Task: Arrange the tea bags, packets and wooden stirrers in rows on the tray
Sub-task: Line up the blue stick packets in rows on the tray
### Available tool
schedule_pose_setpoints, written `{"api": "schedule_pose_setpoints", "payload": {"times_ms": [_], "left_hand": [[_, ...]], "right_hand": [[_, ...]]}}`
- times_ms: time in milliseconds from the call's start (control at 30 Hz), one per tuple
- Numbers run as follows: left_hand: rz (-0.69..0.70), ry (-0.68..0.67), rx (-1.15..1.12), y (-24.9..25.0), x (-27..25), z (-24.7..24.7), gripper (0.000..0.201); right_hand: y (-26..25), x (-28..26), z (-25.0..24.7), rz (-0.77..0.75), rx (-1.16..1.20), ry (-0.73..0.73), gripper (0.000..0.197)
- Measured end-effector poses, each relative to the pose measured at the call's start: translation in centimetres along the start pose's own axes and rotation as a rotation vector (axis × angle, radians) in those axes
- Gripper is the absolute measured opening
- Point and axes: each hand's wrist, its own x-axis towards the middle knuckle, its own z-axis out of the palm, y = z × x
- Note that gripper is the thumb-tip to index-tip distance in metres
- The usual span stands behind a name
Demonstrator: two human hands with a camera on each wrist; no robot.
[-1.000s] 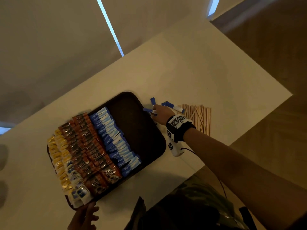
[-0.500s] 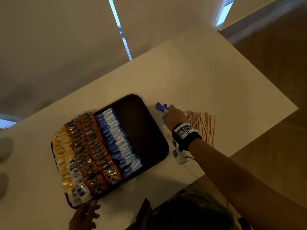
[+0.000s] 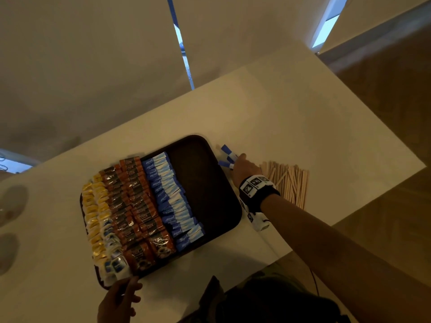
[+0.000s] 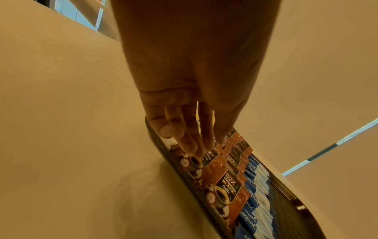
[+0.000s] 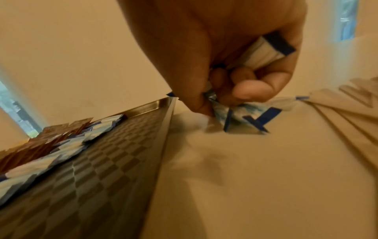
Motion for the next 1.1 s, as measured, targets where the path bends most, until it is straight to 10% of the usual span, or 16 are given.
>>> {"api": "schedule_pose_setpoints", "payload": {"times_ms": [400, 667, 1100], "left_hand": [[0.217, -0.05, -0.045, 3.6, -0.2, 0.3, 0.009], [0.478, -0.346, -0.093, 12.6, -0.4, 4.7, 0.024], [0.456, -0.447, -0.42, 13.8, -0.9, 3.8, 0.015]], "right_hand": [[0.5, -0.2, -4.5, -0.153, 0.099, -0.062, 0.025], [-3.2, -8.2, -2.6, -0.194, 0.663, -0.625, 0.032], [-3.3, -11.9, -0.7, -0.355, 0.508, -0.764, 0.032]]}}
